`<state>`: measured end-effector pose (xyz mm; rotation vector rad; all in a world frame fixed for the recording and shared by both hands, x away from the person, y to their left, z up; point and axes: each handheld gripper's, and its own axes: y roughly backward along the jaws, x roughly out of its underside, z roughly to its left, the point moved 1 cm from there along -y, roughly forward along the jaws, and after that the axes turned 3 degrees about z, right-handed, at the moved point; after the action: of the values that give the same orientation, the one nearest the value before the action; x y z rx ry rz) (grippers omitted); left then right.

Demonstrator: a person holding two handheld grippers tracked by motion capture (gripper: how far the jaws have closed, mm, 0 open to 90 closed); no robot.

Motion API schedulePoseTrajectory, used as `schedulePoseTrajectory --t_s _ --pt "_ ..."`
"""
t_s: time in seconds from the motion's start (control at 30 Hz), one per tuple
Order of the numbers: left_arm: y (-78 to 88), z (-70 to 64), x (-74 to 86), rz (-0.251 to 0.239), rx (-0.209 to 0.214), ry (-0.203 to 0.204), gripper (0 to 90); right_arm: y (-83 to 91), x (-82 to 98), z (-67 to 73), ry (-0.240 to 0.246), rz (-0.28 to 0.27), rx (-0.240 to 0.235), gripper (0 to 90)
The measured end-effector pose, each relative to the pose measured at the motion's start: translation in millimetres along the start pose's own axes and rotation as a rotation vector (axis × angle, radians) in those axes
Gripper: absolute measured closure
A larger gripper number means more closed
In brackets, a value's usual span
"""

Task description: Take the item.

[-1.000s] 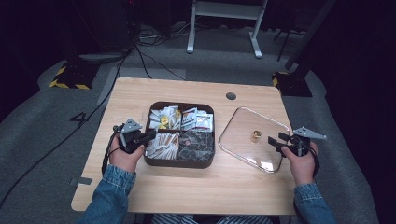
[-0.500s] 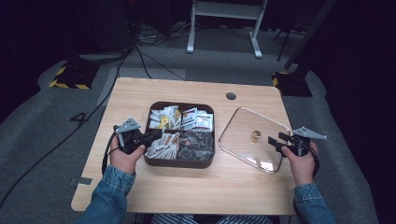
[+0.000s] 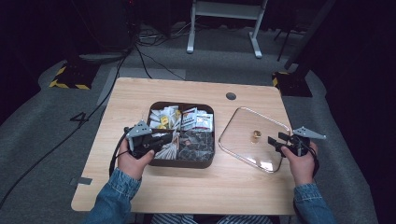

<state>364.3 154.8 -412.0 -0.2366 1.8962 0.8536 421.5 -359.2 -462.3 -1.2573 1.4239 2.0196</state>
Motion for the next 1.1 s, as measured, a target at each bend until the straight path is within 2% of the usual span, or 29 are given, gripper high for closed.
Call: schedulePoseTrajectory --t_s 0.17,0.37,0.9,1.1 --pt "-7.3 -15.2 -1.0 0.025 0.042 -0.027 89.1 -0.6 0.2 0.2 0.001 0.005 -0.002 38.9" --pt "-19.2 -32.1 0.3 0.067 0.072 -0.066 89.0 -1.5 0.3 0.6 0.005 0.005 -0.005 38.9" --pt "-37.6 -66.3 4.9 0.12 0.156 -0.143 89.0 -2.8 0.8 1.1 0.005 0.015 -0.008 38.5" --pt "-49.5 -76.6 11.7 0.163 0.195 -0.177 89.0 -3.5 1.3 1.2 0.007 0.019 -0.009 38.4"
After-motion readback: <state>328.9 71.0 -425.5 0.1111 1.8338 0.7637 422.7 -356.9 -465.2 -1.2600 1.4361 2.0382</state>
